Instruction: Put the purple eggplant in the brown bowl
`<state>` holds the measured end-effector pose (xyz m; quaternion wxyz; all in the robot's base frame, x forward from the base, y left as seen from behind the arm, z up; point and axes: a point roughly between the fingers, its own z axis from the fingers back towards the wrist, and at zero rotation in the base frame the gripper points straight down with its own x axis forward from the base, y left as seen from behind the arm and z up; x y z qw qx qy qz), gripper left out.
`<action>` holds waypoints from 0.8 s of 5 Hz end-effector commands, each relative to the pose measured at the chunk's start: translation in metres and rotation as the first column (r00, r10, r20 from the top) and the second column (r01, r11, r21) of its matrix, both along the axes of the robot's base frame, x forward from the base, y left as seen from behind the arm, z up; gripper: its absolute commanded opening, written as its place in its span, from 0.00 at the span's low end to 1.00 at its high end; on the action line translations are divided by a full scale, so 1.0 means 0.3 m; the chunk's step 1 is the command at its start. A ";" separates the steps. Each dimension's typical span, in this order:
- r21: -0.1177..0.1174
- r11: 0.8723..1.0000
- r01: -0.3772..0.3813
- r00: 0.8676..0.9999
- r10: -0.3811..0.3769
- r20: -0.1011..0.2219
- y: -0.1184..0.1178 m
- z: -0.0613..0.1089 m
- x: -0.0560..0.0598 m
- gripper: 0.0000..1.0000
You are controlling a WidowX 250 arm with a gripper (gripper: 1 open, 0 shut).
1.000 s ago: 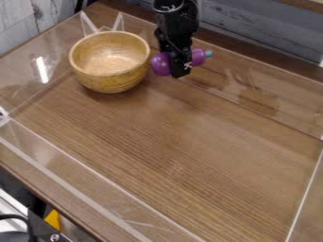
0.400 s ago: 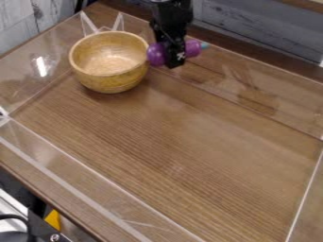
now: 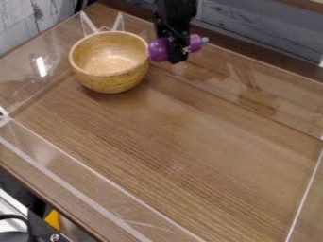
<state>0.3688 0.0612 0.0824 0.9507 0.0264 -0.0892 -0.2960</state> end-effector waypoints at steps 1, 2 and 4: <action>0.026 0.998 0.049 0.995 -0.051 0.081 -0.004 0.122 0.026 0.00; 0.035 0.999 0.022 0.997 -0.024 0.077 0.041 0.152 0.026 0.00; 0.055 0.996 -0.067 0.996 0.064 0.056 0.177 0.197 0.018 0.00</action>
